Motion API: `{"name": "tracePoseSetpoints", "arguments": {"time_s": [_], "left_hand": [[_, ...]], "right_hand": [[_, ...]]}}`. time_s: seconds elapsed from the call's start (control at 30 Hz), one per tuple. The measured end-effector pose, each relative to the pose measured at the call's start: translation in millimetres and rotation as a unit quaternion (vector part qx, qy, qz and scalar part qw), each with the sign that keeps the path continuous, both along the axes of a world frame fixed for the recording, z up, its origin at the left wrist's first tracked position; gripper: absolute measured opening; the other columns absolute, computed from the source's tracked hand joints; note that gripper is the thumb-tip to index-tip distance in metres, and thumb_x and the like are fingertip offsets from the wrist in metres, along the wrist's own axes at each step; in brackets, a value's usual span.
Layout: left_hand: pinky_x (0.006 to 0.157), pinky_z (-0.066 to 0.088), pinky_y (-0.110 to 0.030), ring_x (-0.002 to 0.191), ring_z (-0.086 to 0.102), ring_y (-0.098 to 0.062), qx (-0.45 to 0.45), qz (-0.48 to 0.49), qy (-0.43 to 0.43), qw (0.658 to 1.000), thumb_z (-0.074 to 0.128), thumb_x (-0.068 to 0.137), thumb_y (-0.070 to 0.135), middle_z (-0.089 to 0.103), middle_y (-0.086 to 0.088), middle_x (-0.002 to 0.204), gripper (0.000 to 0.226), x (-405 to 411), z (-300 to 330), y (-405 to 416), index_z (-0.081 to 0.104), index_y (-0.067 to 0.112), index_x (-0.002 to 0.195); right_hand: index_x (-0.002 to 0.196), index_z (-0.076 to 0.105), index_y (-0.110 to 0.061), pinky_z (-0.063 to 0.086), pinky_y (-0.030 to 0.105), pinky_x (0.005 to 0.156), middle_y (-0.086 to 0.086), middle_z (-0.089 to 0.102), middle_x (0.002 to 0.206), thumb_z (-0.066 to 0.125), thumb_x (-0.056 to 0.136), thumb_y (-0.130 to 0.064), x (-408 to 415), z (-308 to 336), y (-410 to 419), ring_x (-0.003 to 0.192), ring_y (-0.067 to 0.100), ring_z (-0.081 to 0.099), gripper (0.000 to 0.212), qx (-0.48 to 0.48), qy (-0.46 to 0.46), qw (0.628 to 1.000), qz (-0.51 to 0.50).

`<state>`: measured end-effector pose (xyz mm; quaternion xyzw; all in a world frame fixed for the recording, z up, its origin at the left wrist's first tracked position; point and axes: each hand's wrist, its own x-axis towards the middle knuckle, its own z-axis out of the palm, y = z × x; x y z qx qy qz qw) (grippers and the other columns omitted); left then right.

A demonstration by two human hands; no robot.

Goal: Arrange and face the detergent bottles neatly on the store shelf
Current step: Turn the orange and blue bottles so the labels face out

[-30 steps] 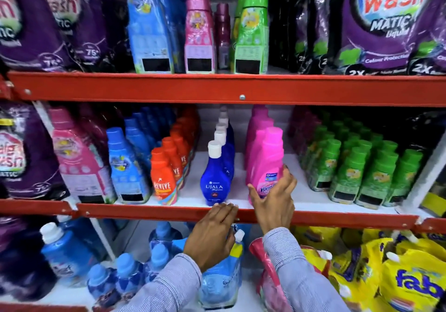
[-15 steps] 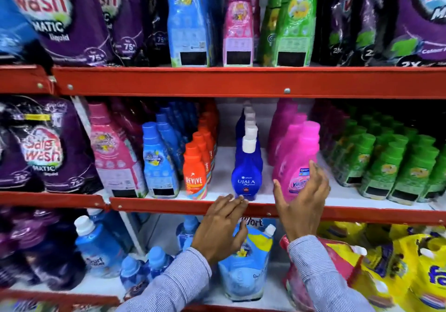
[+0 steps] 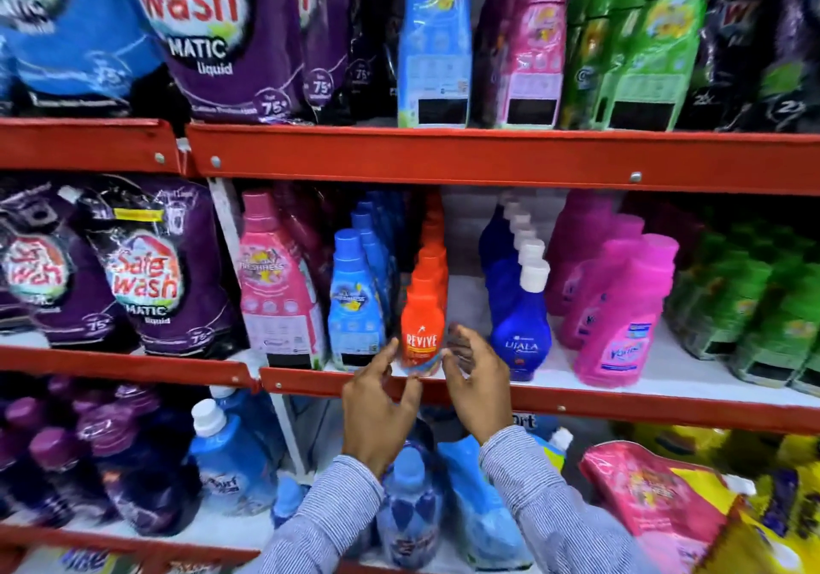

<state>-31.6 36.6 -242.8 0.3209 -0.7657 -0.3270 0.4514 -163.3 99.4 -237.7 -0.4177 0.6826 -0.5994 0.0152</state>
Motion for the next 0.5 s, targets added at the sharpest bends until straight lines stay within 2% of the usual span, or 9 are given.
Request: {"name": "tracePoseSetpoints", "arguments": {"time_s": [0.07,0.1,0.13,0.27,0.33,0.43,0.5], "left_hand": [[0.104,0.054,-0.036,0.117,0.067,-0.016,0.006,-0.011,-0.011,1.000,0.054,0.075,0.049,0.069,-0.005,0.130,0.074,-4.1,-1.4,-4.6,0.057,0.012,0.139],[0.105,0.053,-0.040,0.119,0.066,-0.016,0.015,-0.018,-0.011,1.000,0.053,0.075,0.049,0.068,-0.006,0.133,0.076,-5.3,-0.1,-6.4,0.054,0.011,0.141],[0.106,0.053,-0.042,0.121,0.065,-0.015,0.027,-0.024,-0.010,0.999,0.053,0.075,0.049,0.066,-0.005,0.135,0.078,-6.5,0.4,-8.8,0.051,0.012,0.143],[0.105,0.053,-0.043,0.120,0.064,-0.004,0.067,-0.054,0.005,0.996,0.058,0.077,0.045,0.066,0.004,0.135,0.075,-10.0,-0.5,-17.2,0.045,0.023,0.148],[0.106,0.054,-0.041,0.116,0.065,0.000,0.085,-0.064,0.013,0.994,0.061,0.076,0.040,0.067,0.007,0.131,0.073,-11.1,2.6,-17.0,0.047,0.023,0.146],[0.105,0.052,-0.031,0.111,0.064,0.009,0.106,-0.074,0.025,0.991,0.063,0.075,0.028,0.067,0.009,0.127,0.071,-11.3,8.8,-12.9,0.051,0.019,0.144],[0.104,0.051,-0.028,0.111,0.064,0.008,0.105,-0.079,0.024,0.991,0.062,0.075,0.023,0.066,0.014,0.124,0.070,-10.6,11.2,-10.5,0.051,0.018,0.144]], "right_hand": [[0.123,0.062,-0.009,0.050,0.007,0.085,0.006,0.074,0.107,0.063,0.087,-0.002,-2.9,0.5,-5.6,0.092,0.005,0.068,0.037,0.031,-0.022,0.999,-0.005],[0.121,0.064,-0.009,0.046,0.000,0.081,0.006,0.075,0.106,0.063,0.087,-0.001,-4.6,0.9,-8.1,0.090,0.001,0.067,0.035,0.039,-0.023,0.999,-0.011],[0.119,0.066,-0.009,0.046,0.000,0.079,0.005,0.075,0.104,0.063,0.087,-0.001,-6.3,0.5,-9.9,0.088,-0.001,0.067,0.034,0.041,-0.023,0.999,-0.013],[0.113,0.070,-0.012,0.058,0.027,0.086,0.002,0.078,0.098,0.064,0.085,-0.002,-10.1,-3.3,-14.7,0.089,0.006,0.073,0.030,0.036,-0.041,0.998,-0.002],[0.112,0.071,-0.013,0.059,0.030,0.085,0.001,0.078,0.096,0.065,0.085,-0.002,-9.9,-5.0,-15.8,0.088,0.008,0.073,0.029,0.033,-0.053,0.998,-0.004],[0.112,0.070,-0.015,0.058,0.030,0.087,-0.001,0.077,0.097,0.064,0.086,-0.002,-9.3,-5.7,-16.0,0.090,0.007,0.073,0.029,0.023,-0.069,0.997,-0.002],[0.112,0.070,-0.015,0.057,0.027,0.088,-0.005,0.076,0.097,0.063,0.086,-0.001,-9.0,-4.8,-15.2,0.090,0.003,0.071,0.030,0.020,-0.075,0.997,-0.004]]}}
